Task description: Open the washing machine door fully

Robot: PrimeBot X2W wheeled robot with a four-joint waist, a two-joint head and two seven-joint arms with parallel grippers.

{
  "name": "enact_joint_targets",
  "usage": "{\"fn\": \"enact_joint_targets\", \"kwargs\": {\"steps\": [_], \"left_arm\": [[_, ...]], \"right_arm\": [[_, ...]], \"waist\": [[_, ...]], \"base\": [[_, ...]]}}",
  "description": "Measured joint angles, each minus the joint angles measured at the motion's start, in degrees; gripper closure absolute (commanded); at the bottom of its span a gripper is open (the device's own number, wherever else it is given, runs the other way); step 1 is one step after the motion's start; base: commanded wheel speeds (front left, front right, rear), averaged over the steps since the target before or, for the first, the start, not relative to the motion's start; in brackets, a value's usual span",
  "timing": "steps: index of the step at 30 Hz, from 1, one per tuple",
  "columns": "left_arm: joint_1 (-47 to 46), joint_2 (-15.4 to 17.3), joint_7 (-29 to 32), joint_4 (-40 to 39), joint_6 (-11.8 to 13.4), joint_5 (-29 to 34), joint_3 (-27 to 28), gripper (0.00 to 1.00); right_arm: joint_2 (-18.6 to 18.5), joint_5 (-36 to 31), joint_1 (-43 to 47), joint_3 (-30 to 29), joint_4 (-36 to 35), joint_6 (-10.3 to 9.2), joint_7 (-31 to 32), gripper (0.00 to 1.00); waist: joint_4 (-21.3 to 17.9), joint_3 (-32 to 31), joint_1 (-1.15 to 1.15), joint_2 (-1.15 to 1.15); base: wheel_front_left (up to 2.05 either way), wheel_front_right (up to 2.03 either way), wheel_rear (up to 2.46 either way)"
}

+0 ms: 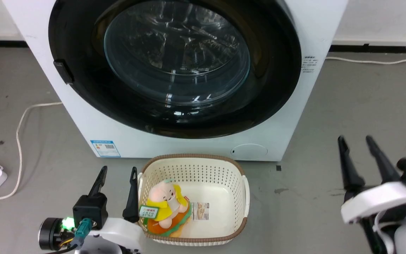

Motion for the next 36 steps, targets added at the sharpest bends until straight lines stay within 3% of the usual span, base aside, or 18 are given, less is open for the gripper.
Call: {"fn": "enact_joint_targets", "kwargs": {"steps": [20, 21, 23, 24, 36], "left_arm": [[-2.68, 0.00, -2.31, -0.59, 1.04, -1.38, -1.98, 0.00], [-2.70, 0.00, -2.52, -0.60, 1.22, -1.46, -2.09, 0.00], [-2.87, 0.01, -2.63, -0.62, 1.30, -1.71, -2.33, 0.00], [-3.08, 0.00, -2.83, -0.62, 1.32, -1.81, -2.43, 0.00], [-4.46, 0.01, -4.11, -0.67, 1.83, -2.30, -2.97, 0.00]], "right_arm": [[0.05, 6.41, -17.55, -9.06, 7.09, 0.00, 6.16, 0.00], [0.07, 6.79, -18.52, -9.70, 7.66, 0.00, 6.47, 0.06], [0.08, 7.25, -20.42, -10.87, 8.75, -0.01, 7.14, 0.62], [0.08, 7.68, -21.41, -11.51, 9.37, 0.00, 7.51, 1.00], [-0.15, 11.32, -32.00, -16.42, 17.77, -0.01, 17.19, 1.00]], "waist": [[2.88, 5.54, 0.00, 0.00], [3.03, 5.81, 0.00, 0.00], [3.33, 6.37, 0.00, 0.00], [3.49, 6.65, 0.00, 0.00], [5.54, 9.75, 0.00, 0.00]], "base": [[0.00, 0.00, 0.00], [0.00, 0.00, 0.00], [0.00, 0.00, 0.00], [0.00, 0.00, 0.00], [0.00, 0.00, 0.00]]}}
